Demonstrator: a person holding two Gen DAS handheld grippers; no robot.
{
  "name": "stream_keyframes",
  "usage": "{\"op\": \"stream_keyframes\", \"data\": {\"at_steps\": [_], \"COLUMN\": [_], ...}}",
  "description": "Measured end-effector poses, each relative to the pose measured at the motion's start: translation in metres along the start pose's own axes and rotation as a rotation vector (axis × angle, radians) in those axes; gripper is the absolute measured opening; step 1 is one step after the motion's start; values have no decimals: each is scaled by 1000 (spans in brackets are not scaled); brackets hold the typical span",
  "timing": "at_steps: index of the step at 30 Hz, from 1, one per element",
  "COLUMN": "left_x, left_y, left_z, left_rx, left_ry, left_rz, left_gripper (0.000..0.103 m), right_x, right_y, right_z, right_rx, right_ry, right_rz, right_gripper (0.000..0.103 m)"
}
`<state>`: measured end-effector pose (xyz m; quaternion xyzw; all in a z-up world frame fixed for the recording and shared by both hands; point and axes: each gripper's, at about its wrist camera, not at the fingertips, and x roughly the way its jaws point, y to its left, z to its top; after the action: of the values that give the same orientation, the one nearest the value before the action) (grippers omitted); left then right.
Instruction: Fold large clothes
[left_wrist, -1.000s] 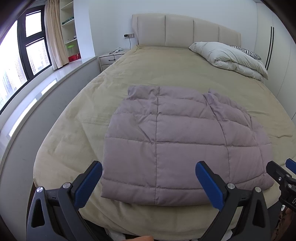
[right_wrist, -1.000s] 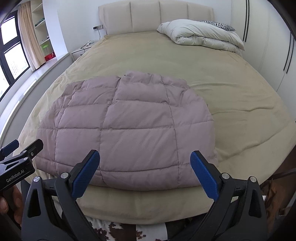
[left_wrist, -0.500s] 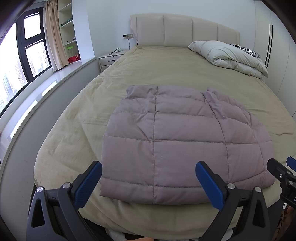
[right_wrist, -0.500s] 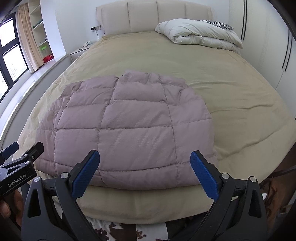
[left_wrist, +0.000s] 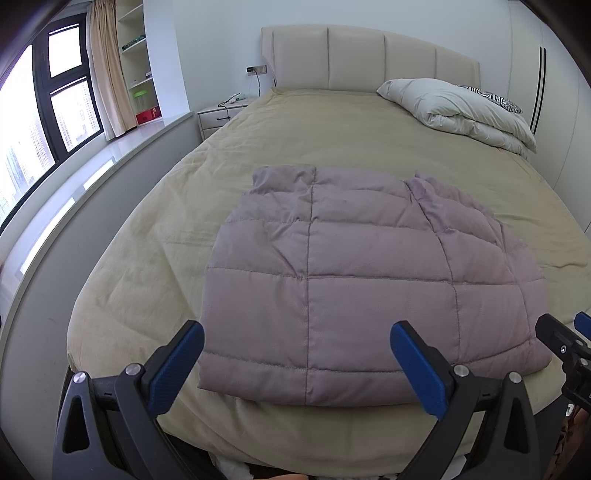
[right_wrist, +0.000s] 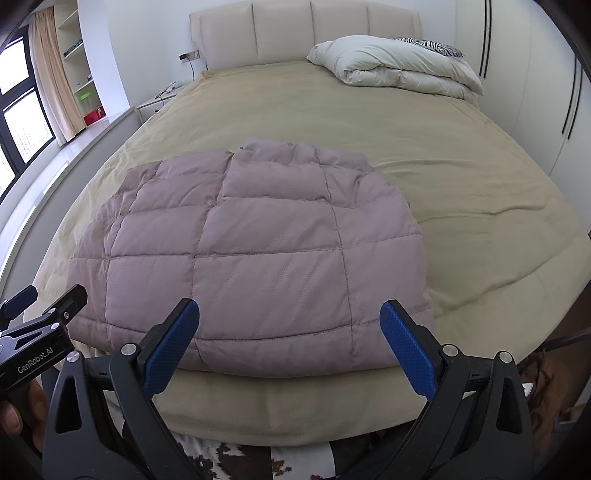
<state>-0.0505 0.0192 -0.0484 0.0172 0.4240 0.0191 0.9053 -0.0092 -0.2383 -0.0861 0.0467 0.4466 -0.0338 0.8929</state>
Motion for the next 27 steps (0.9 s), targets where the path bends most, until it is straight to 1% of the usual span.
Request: {"op": "stream_keyframes", "data": {"at_steps": [27], "left_x": [2], "left_y": [-3], "left_z": [-5], "left_rx": [6], "left_ry": [5], "left_rz": [1], "left_gripper": [103], "right_x": [0], "right_y": [0], "right_z": [0], "right_rx": [1], "right_ry": [2], "right_rz": [-1], "right_gripper": [100]}}
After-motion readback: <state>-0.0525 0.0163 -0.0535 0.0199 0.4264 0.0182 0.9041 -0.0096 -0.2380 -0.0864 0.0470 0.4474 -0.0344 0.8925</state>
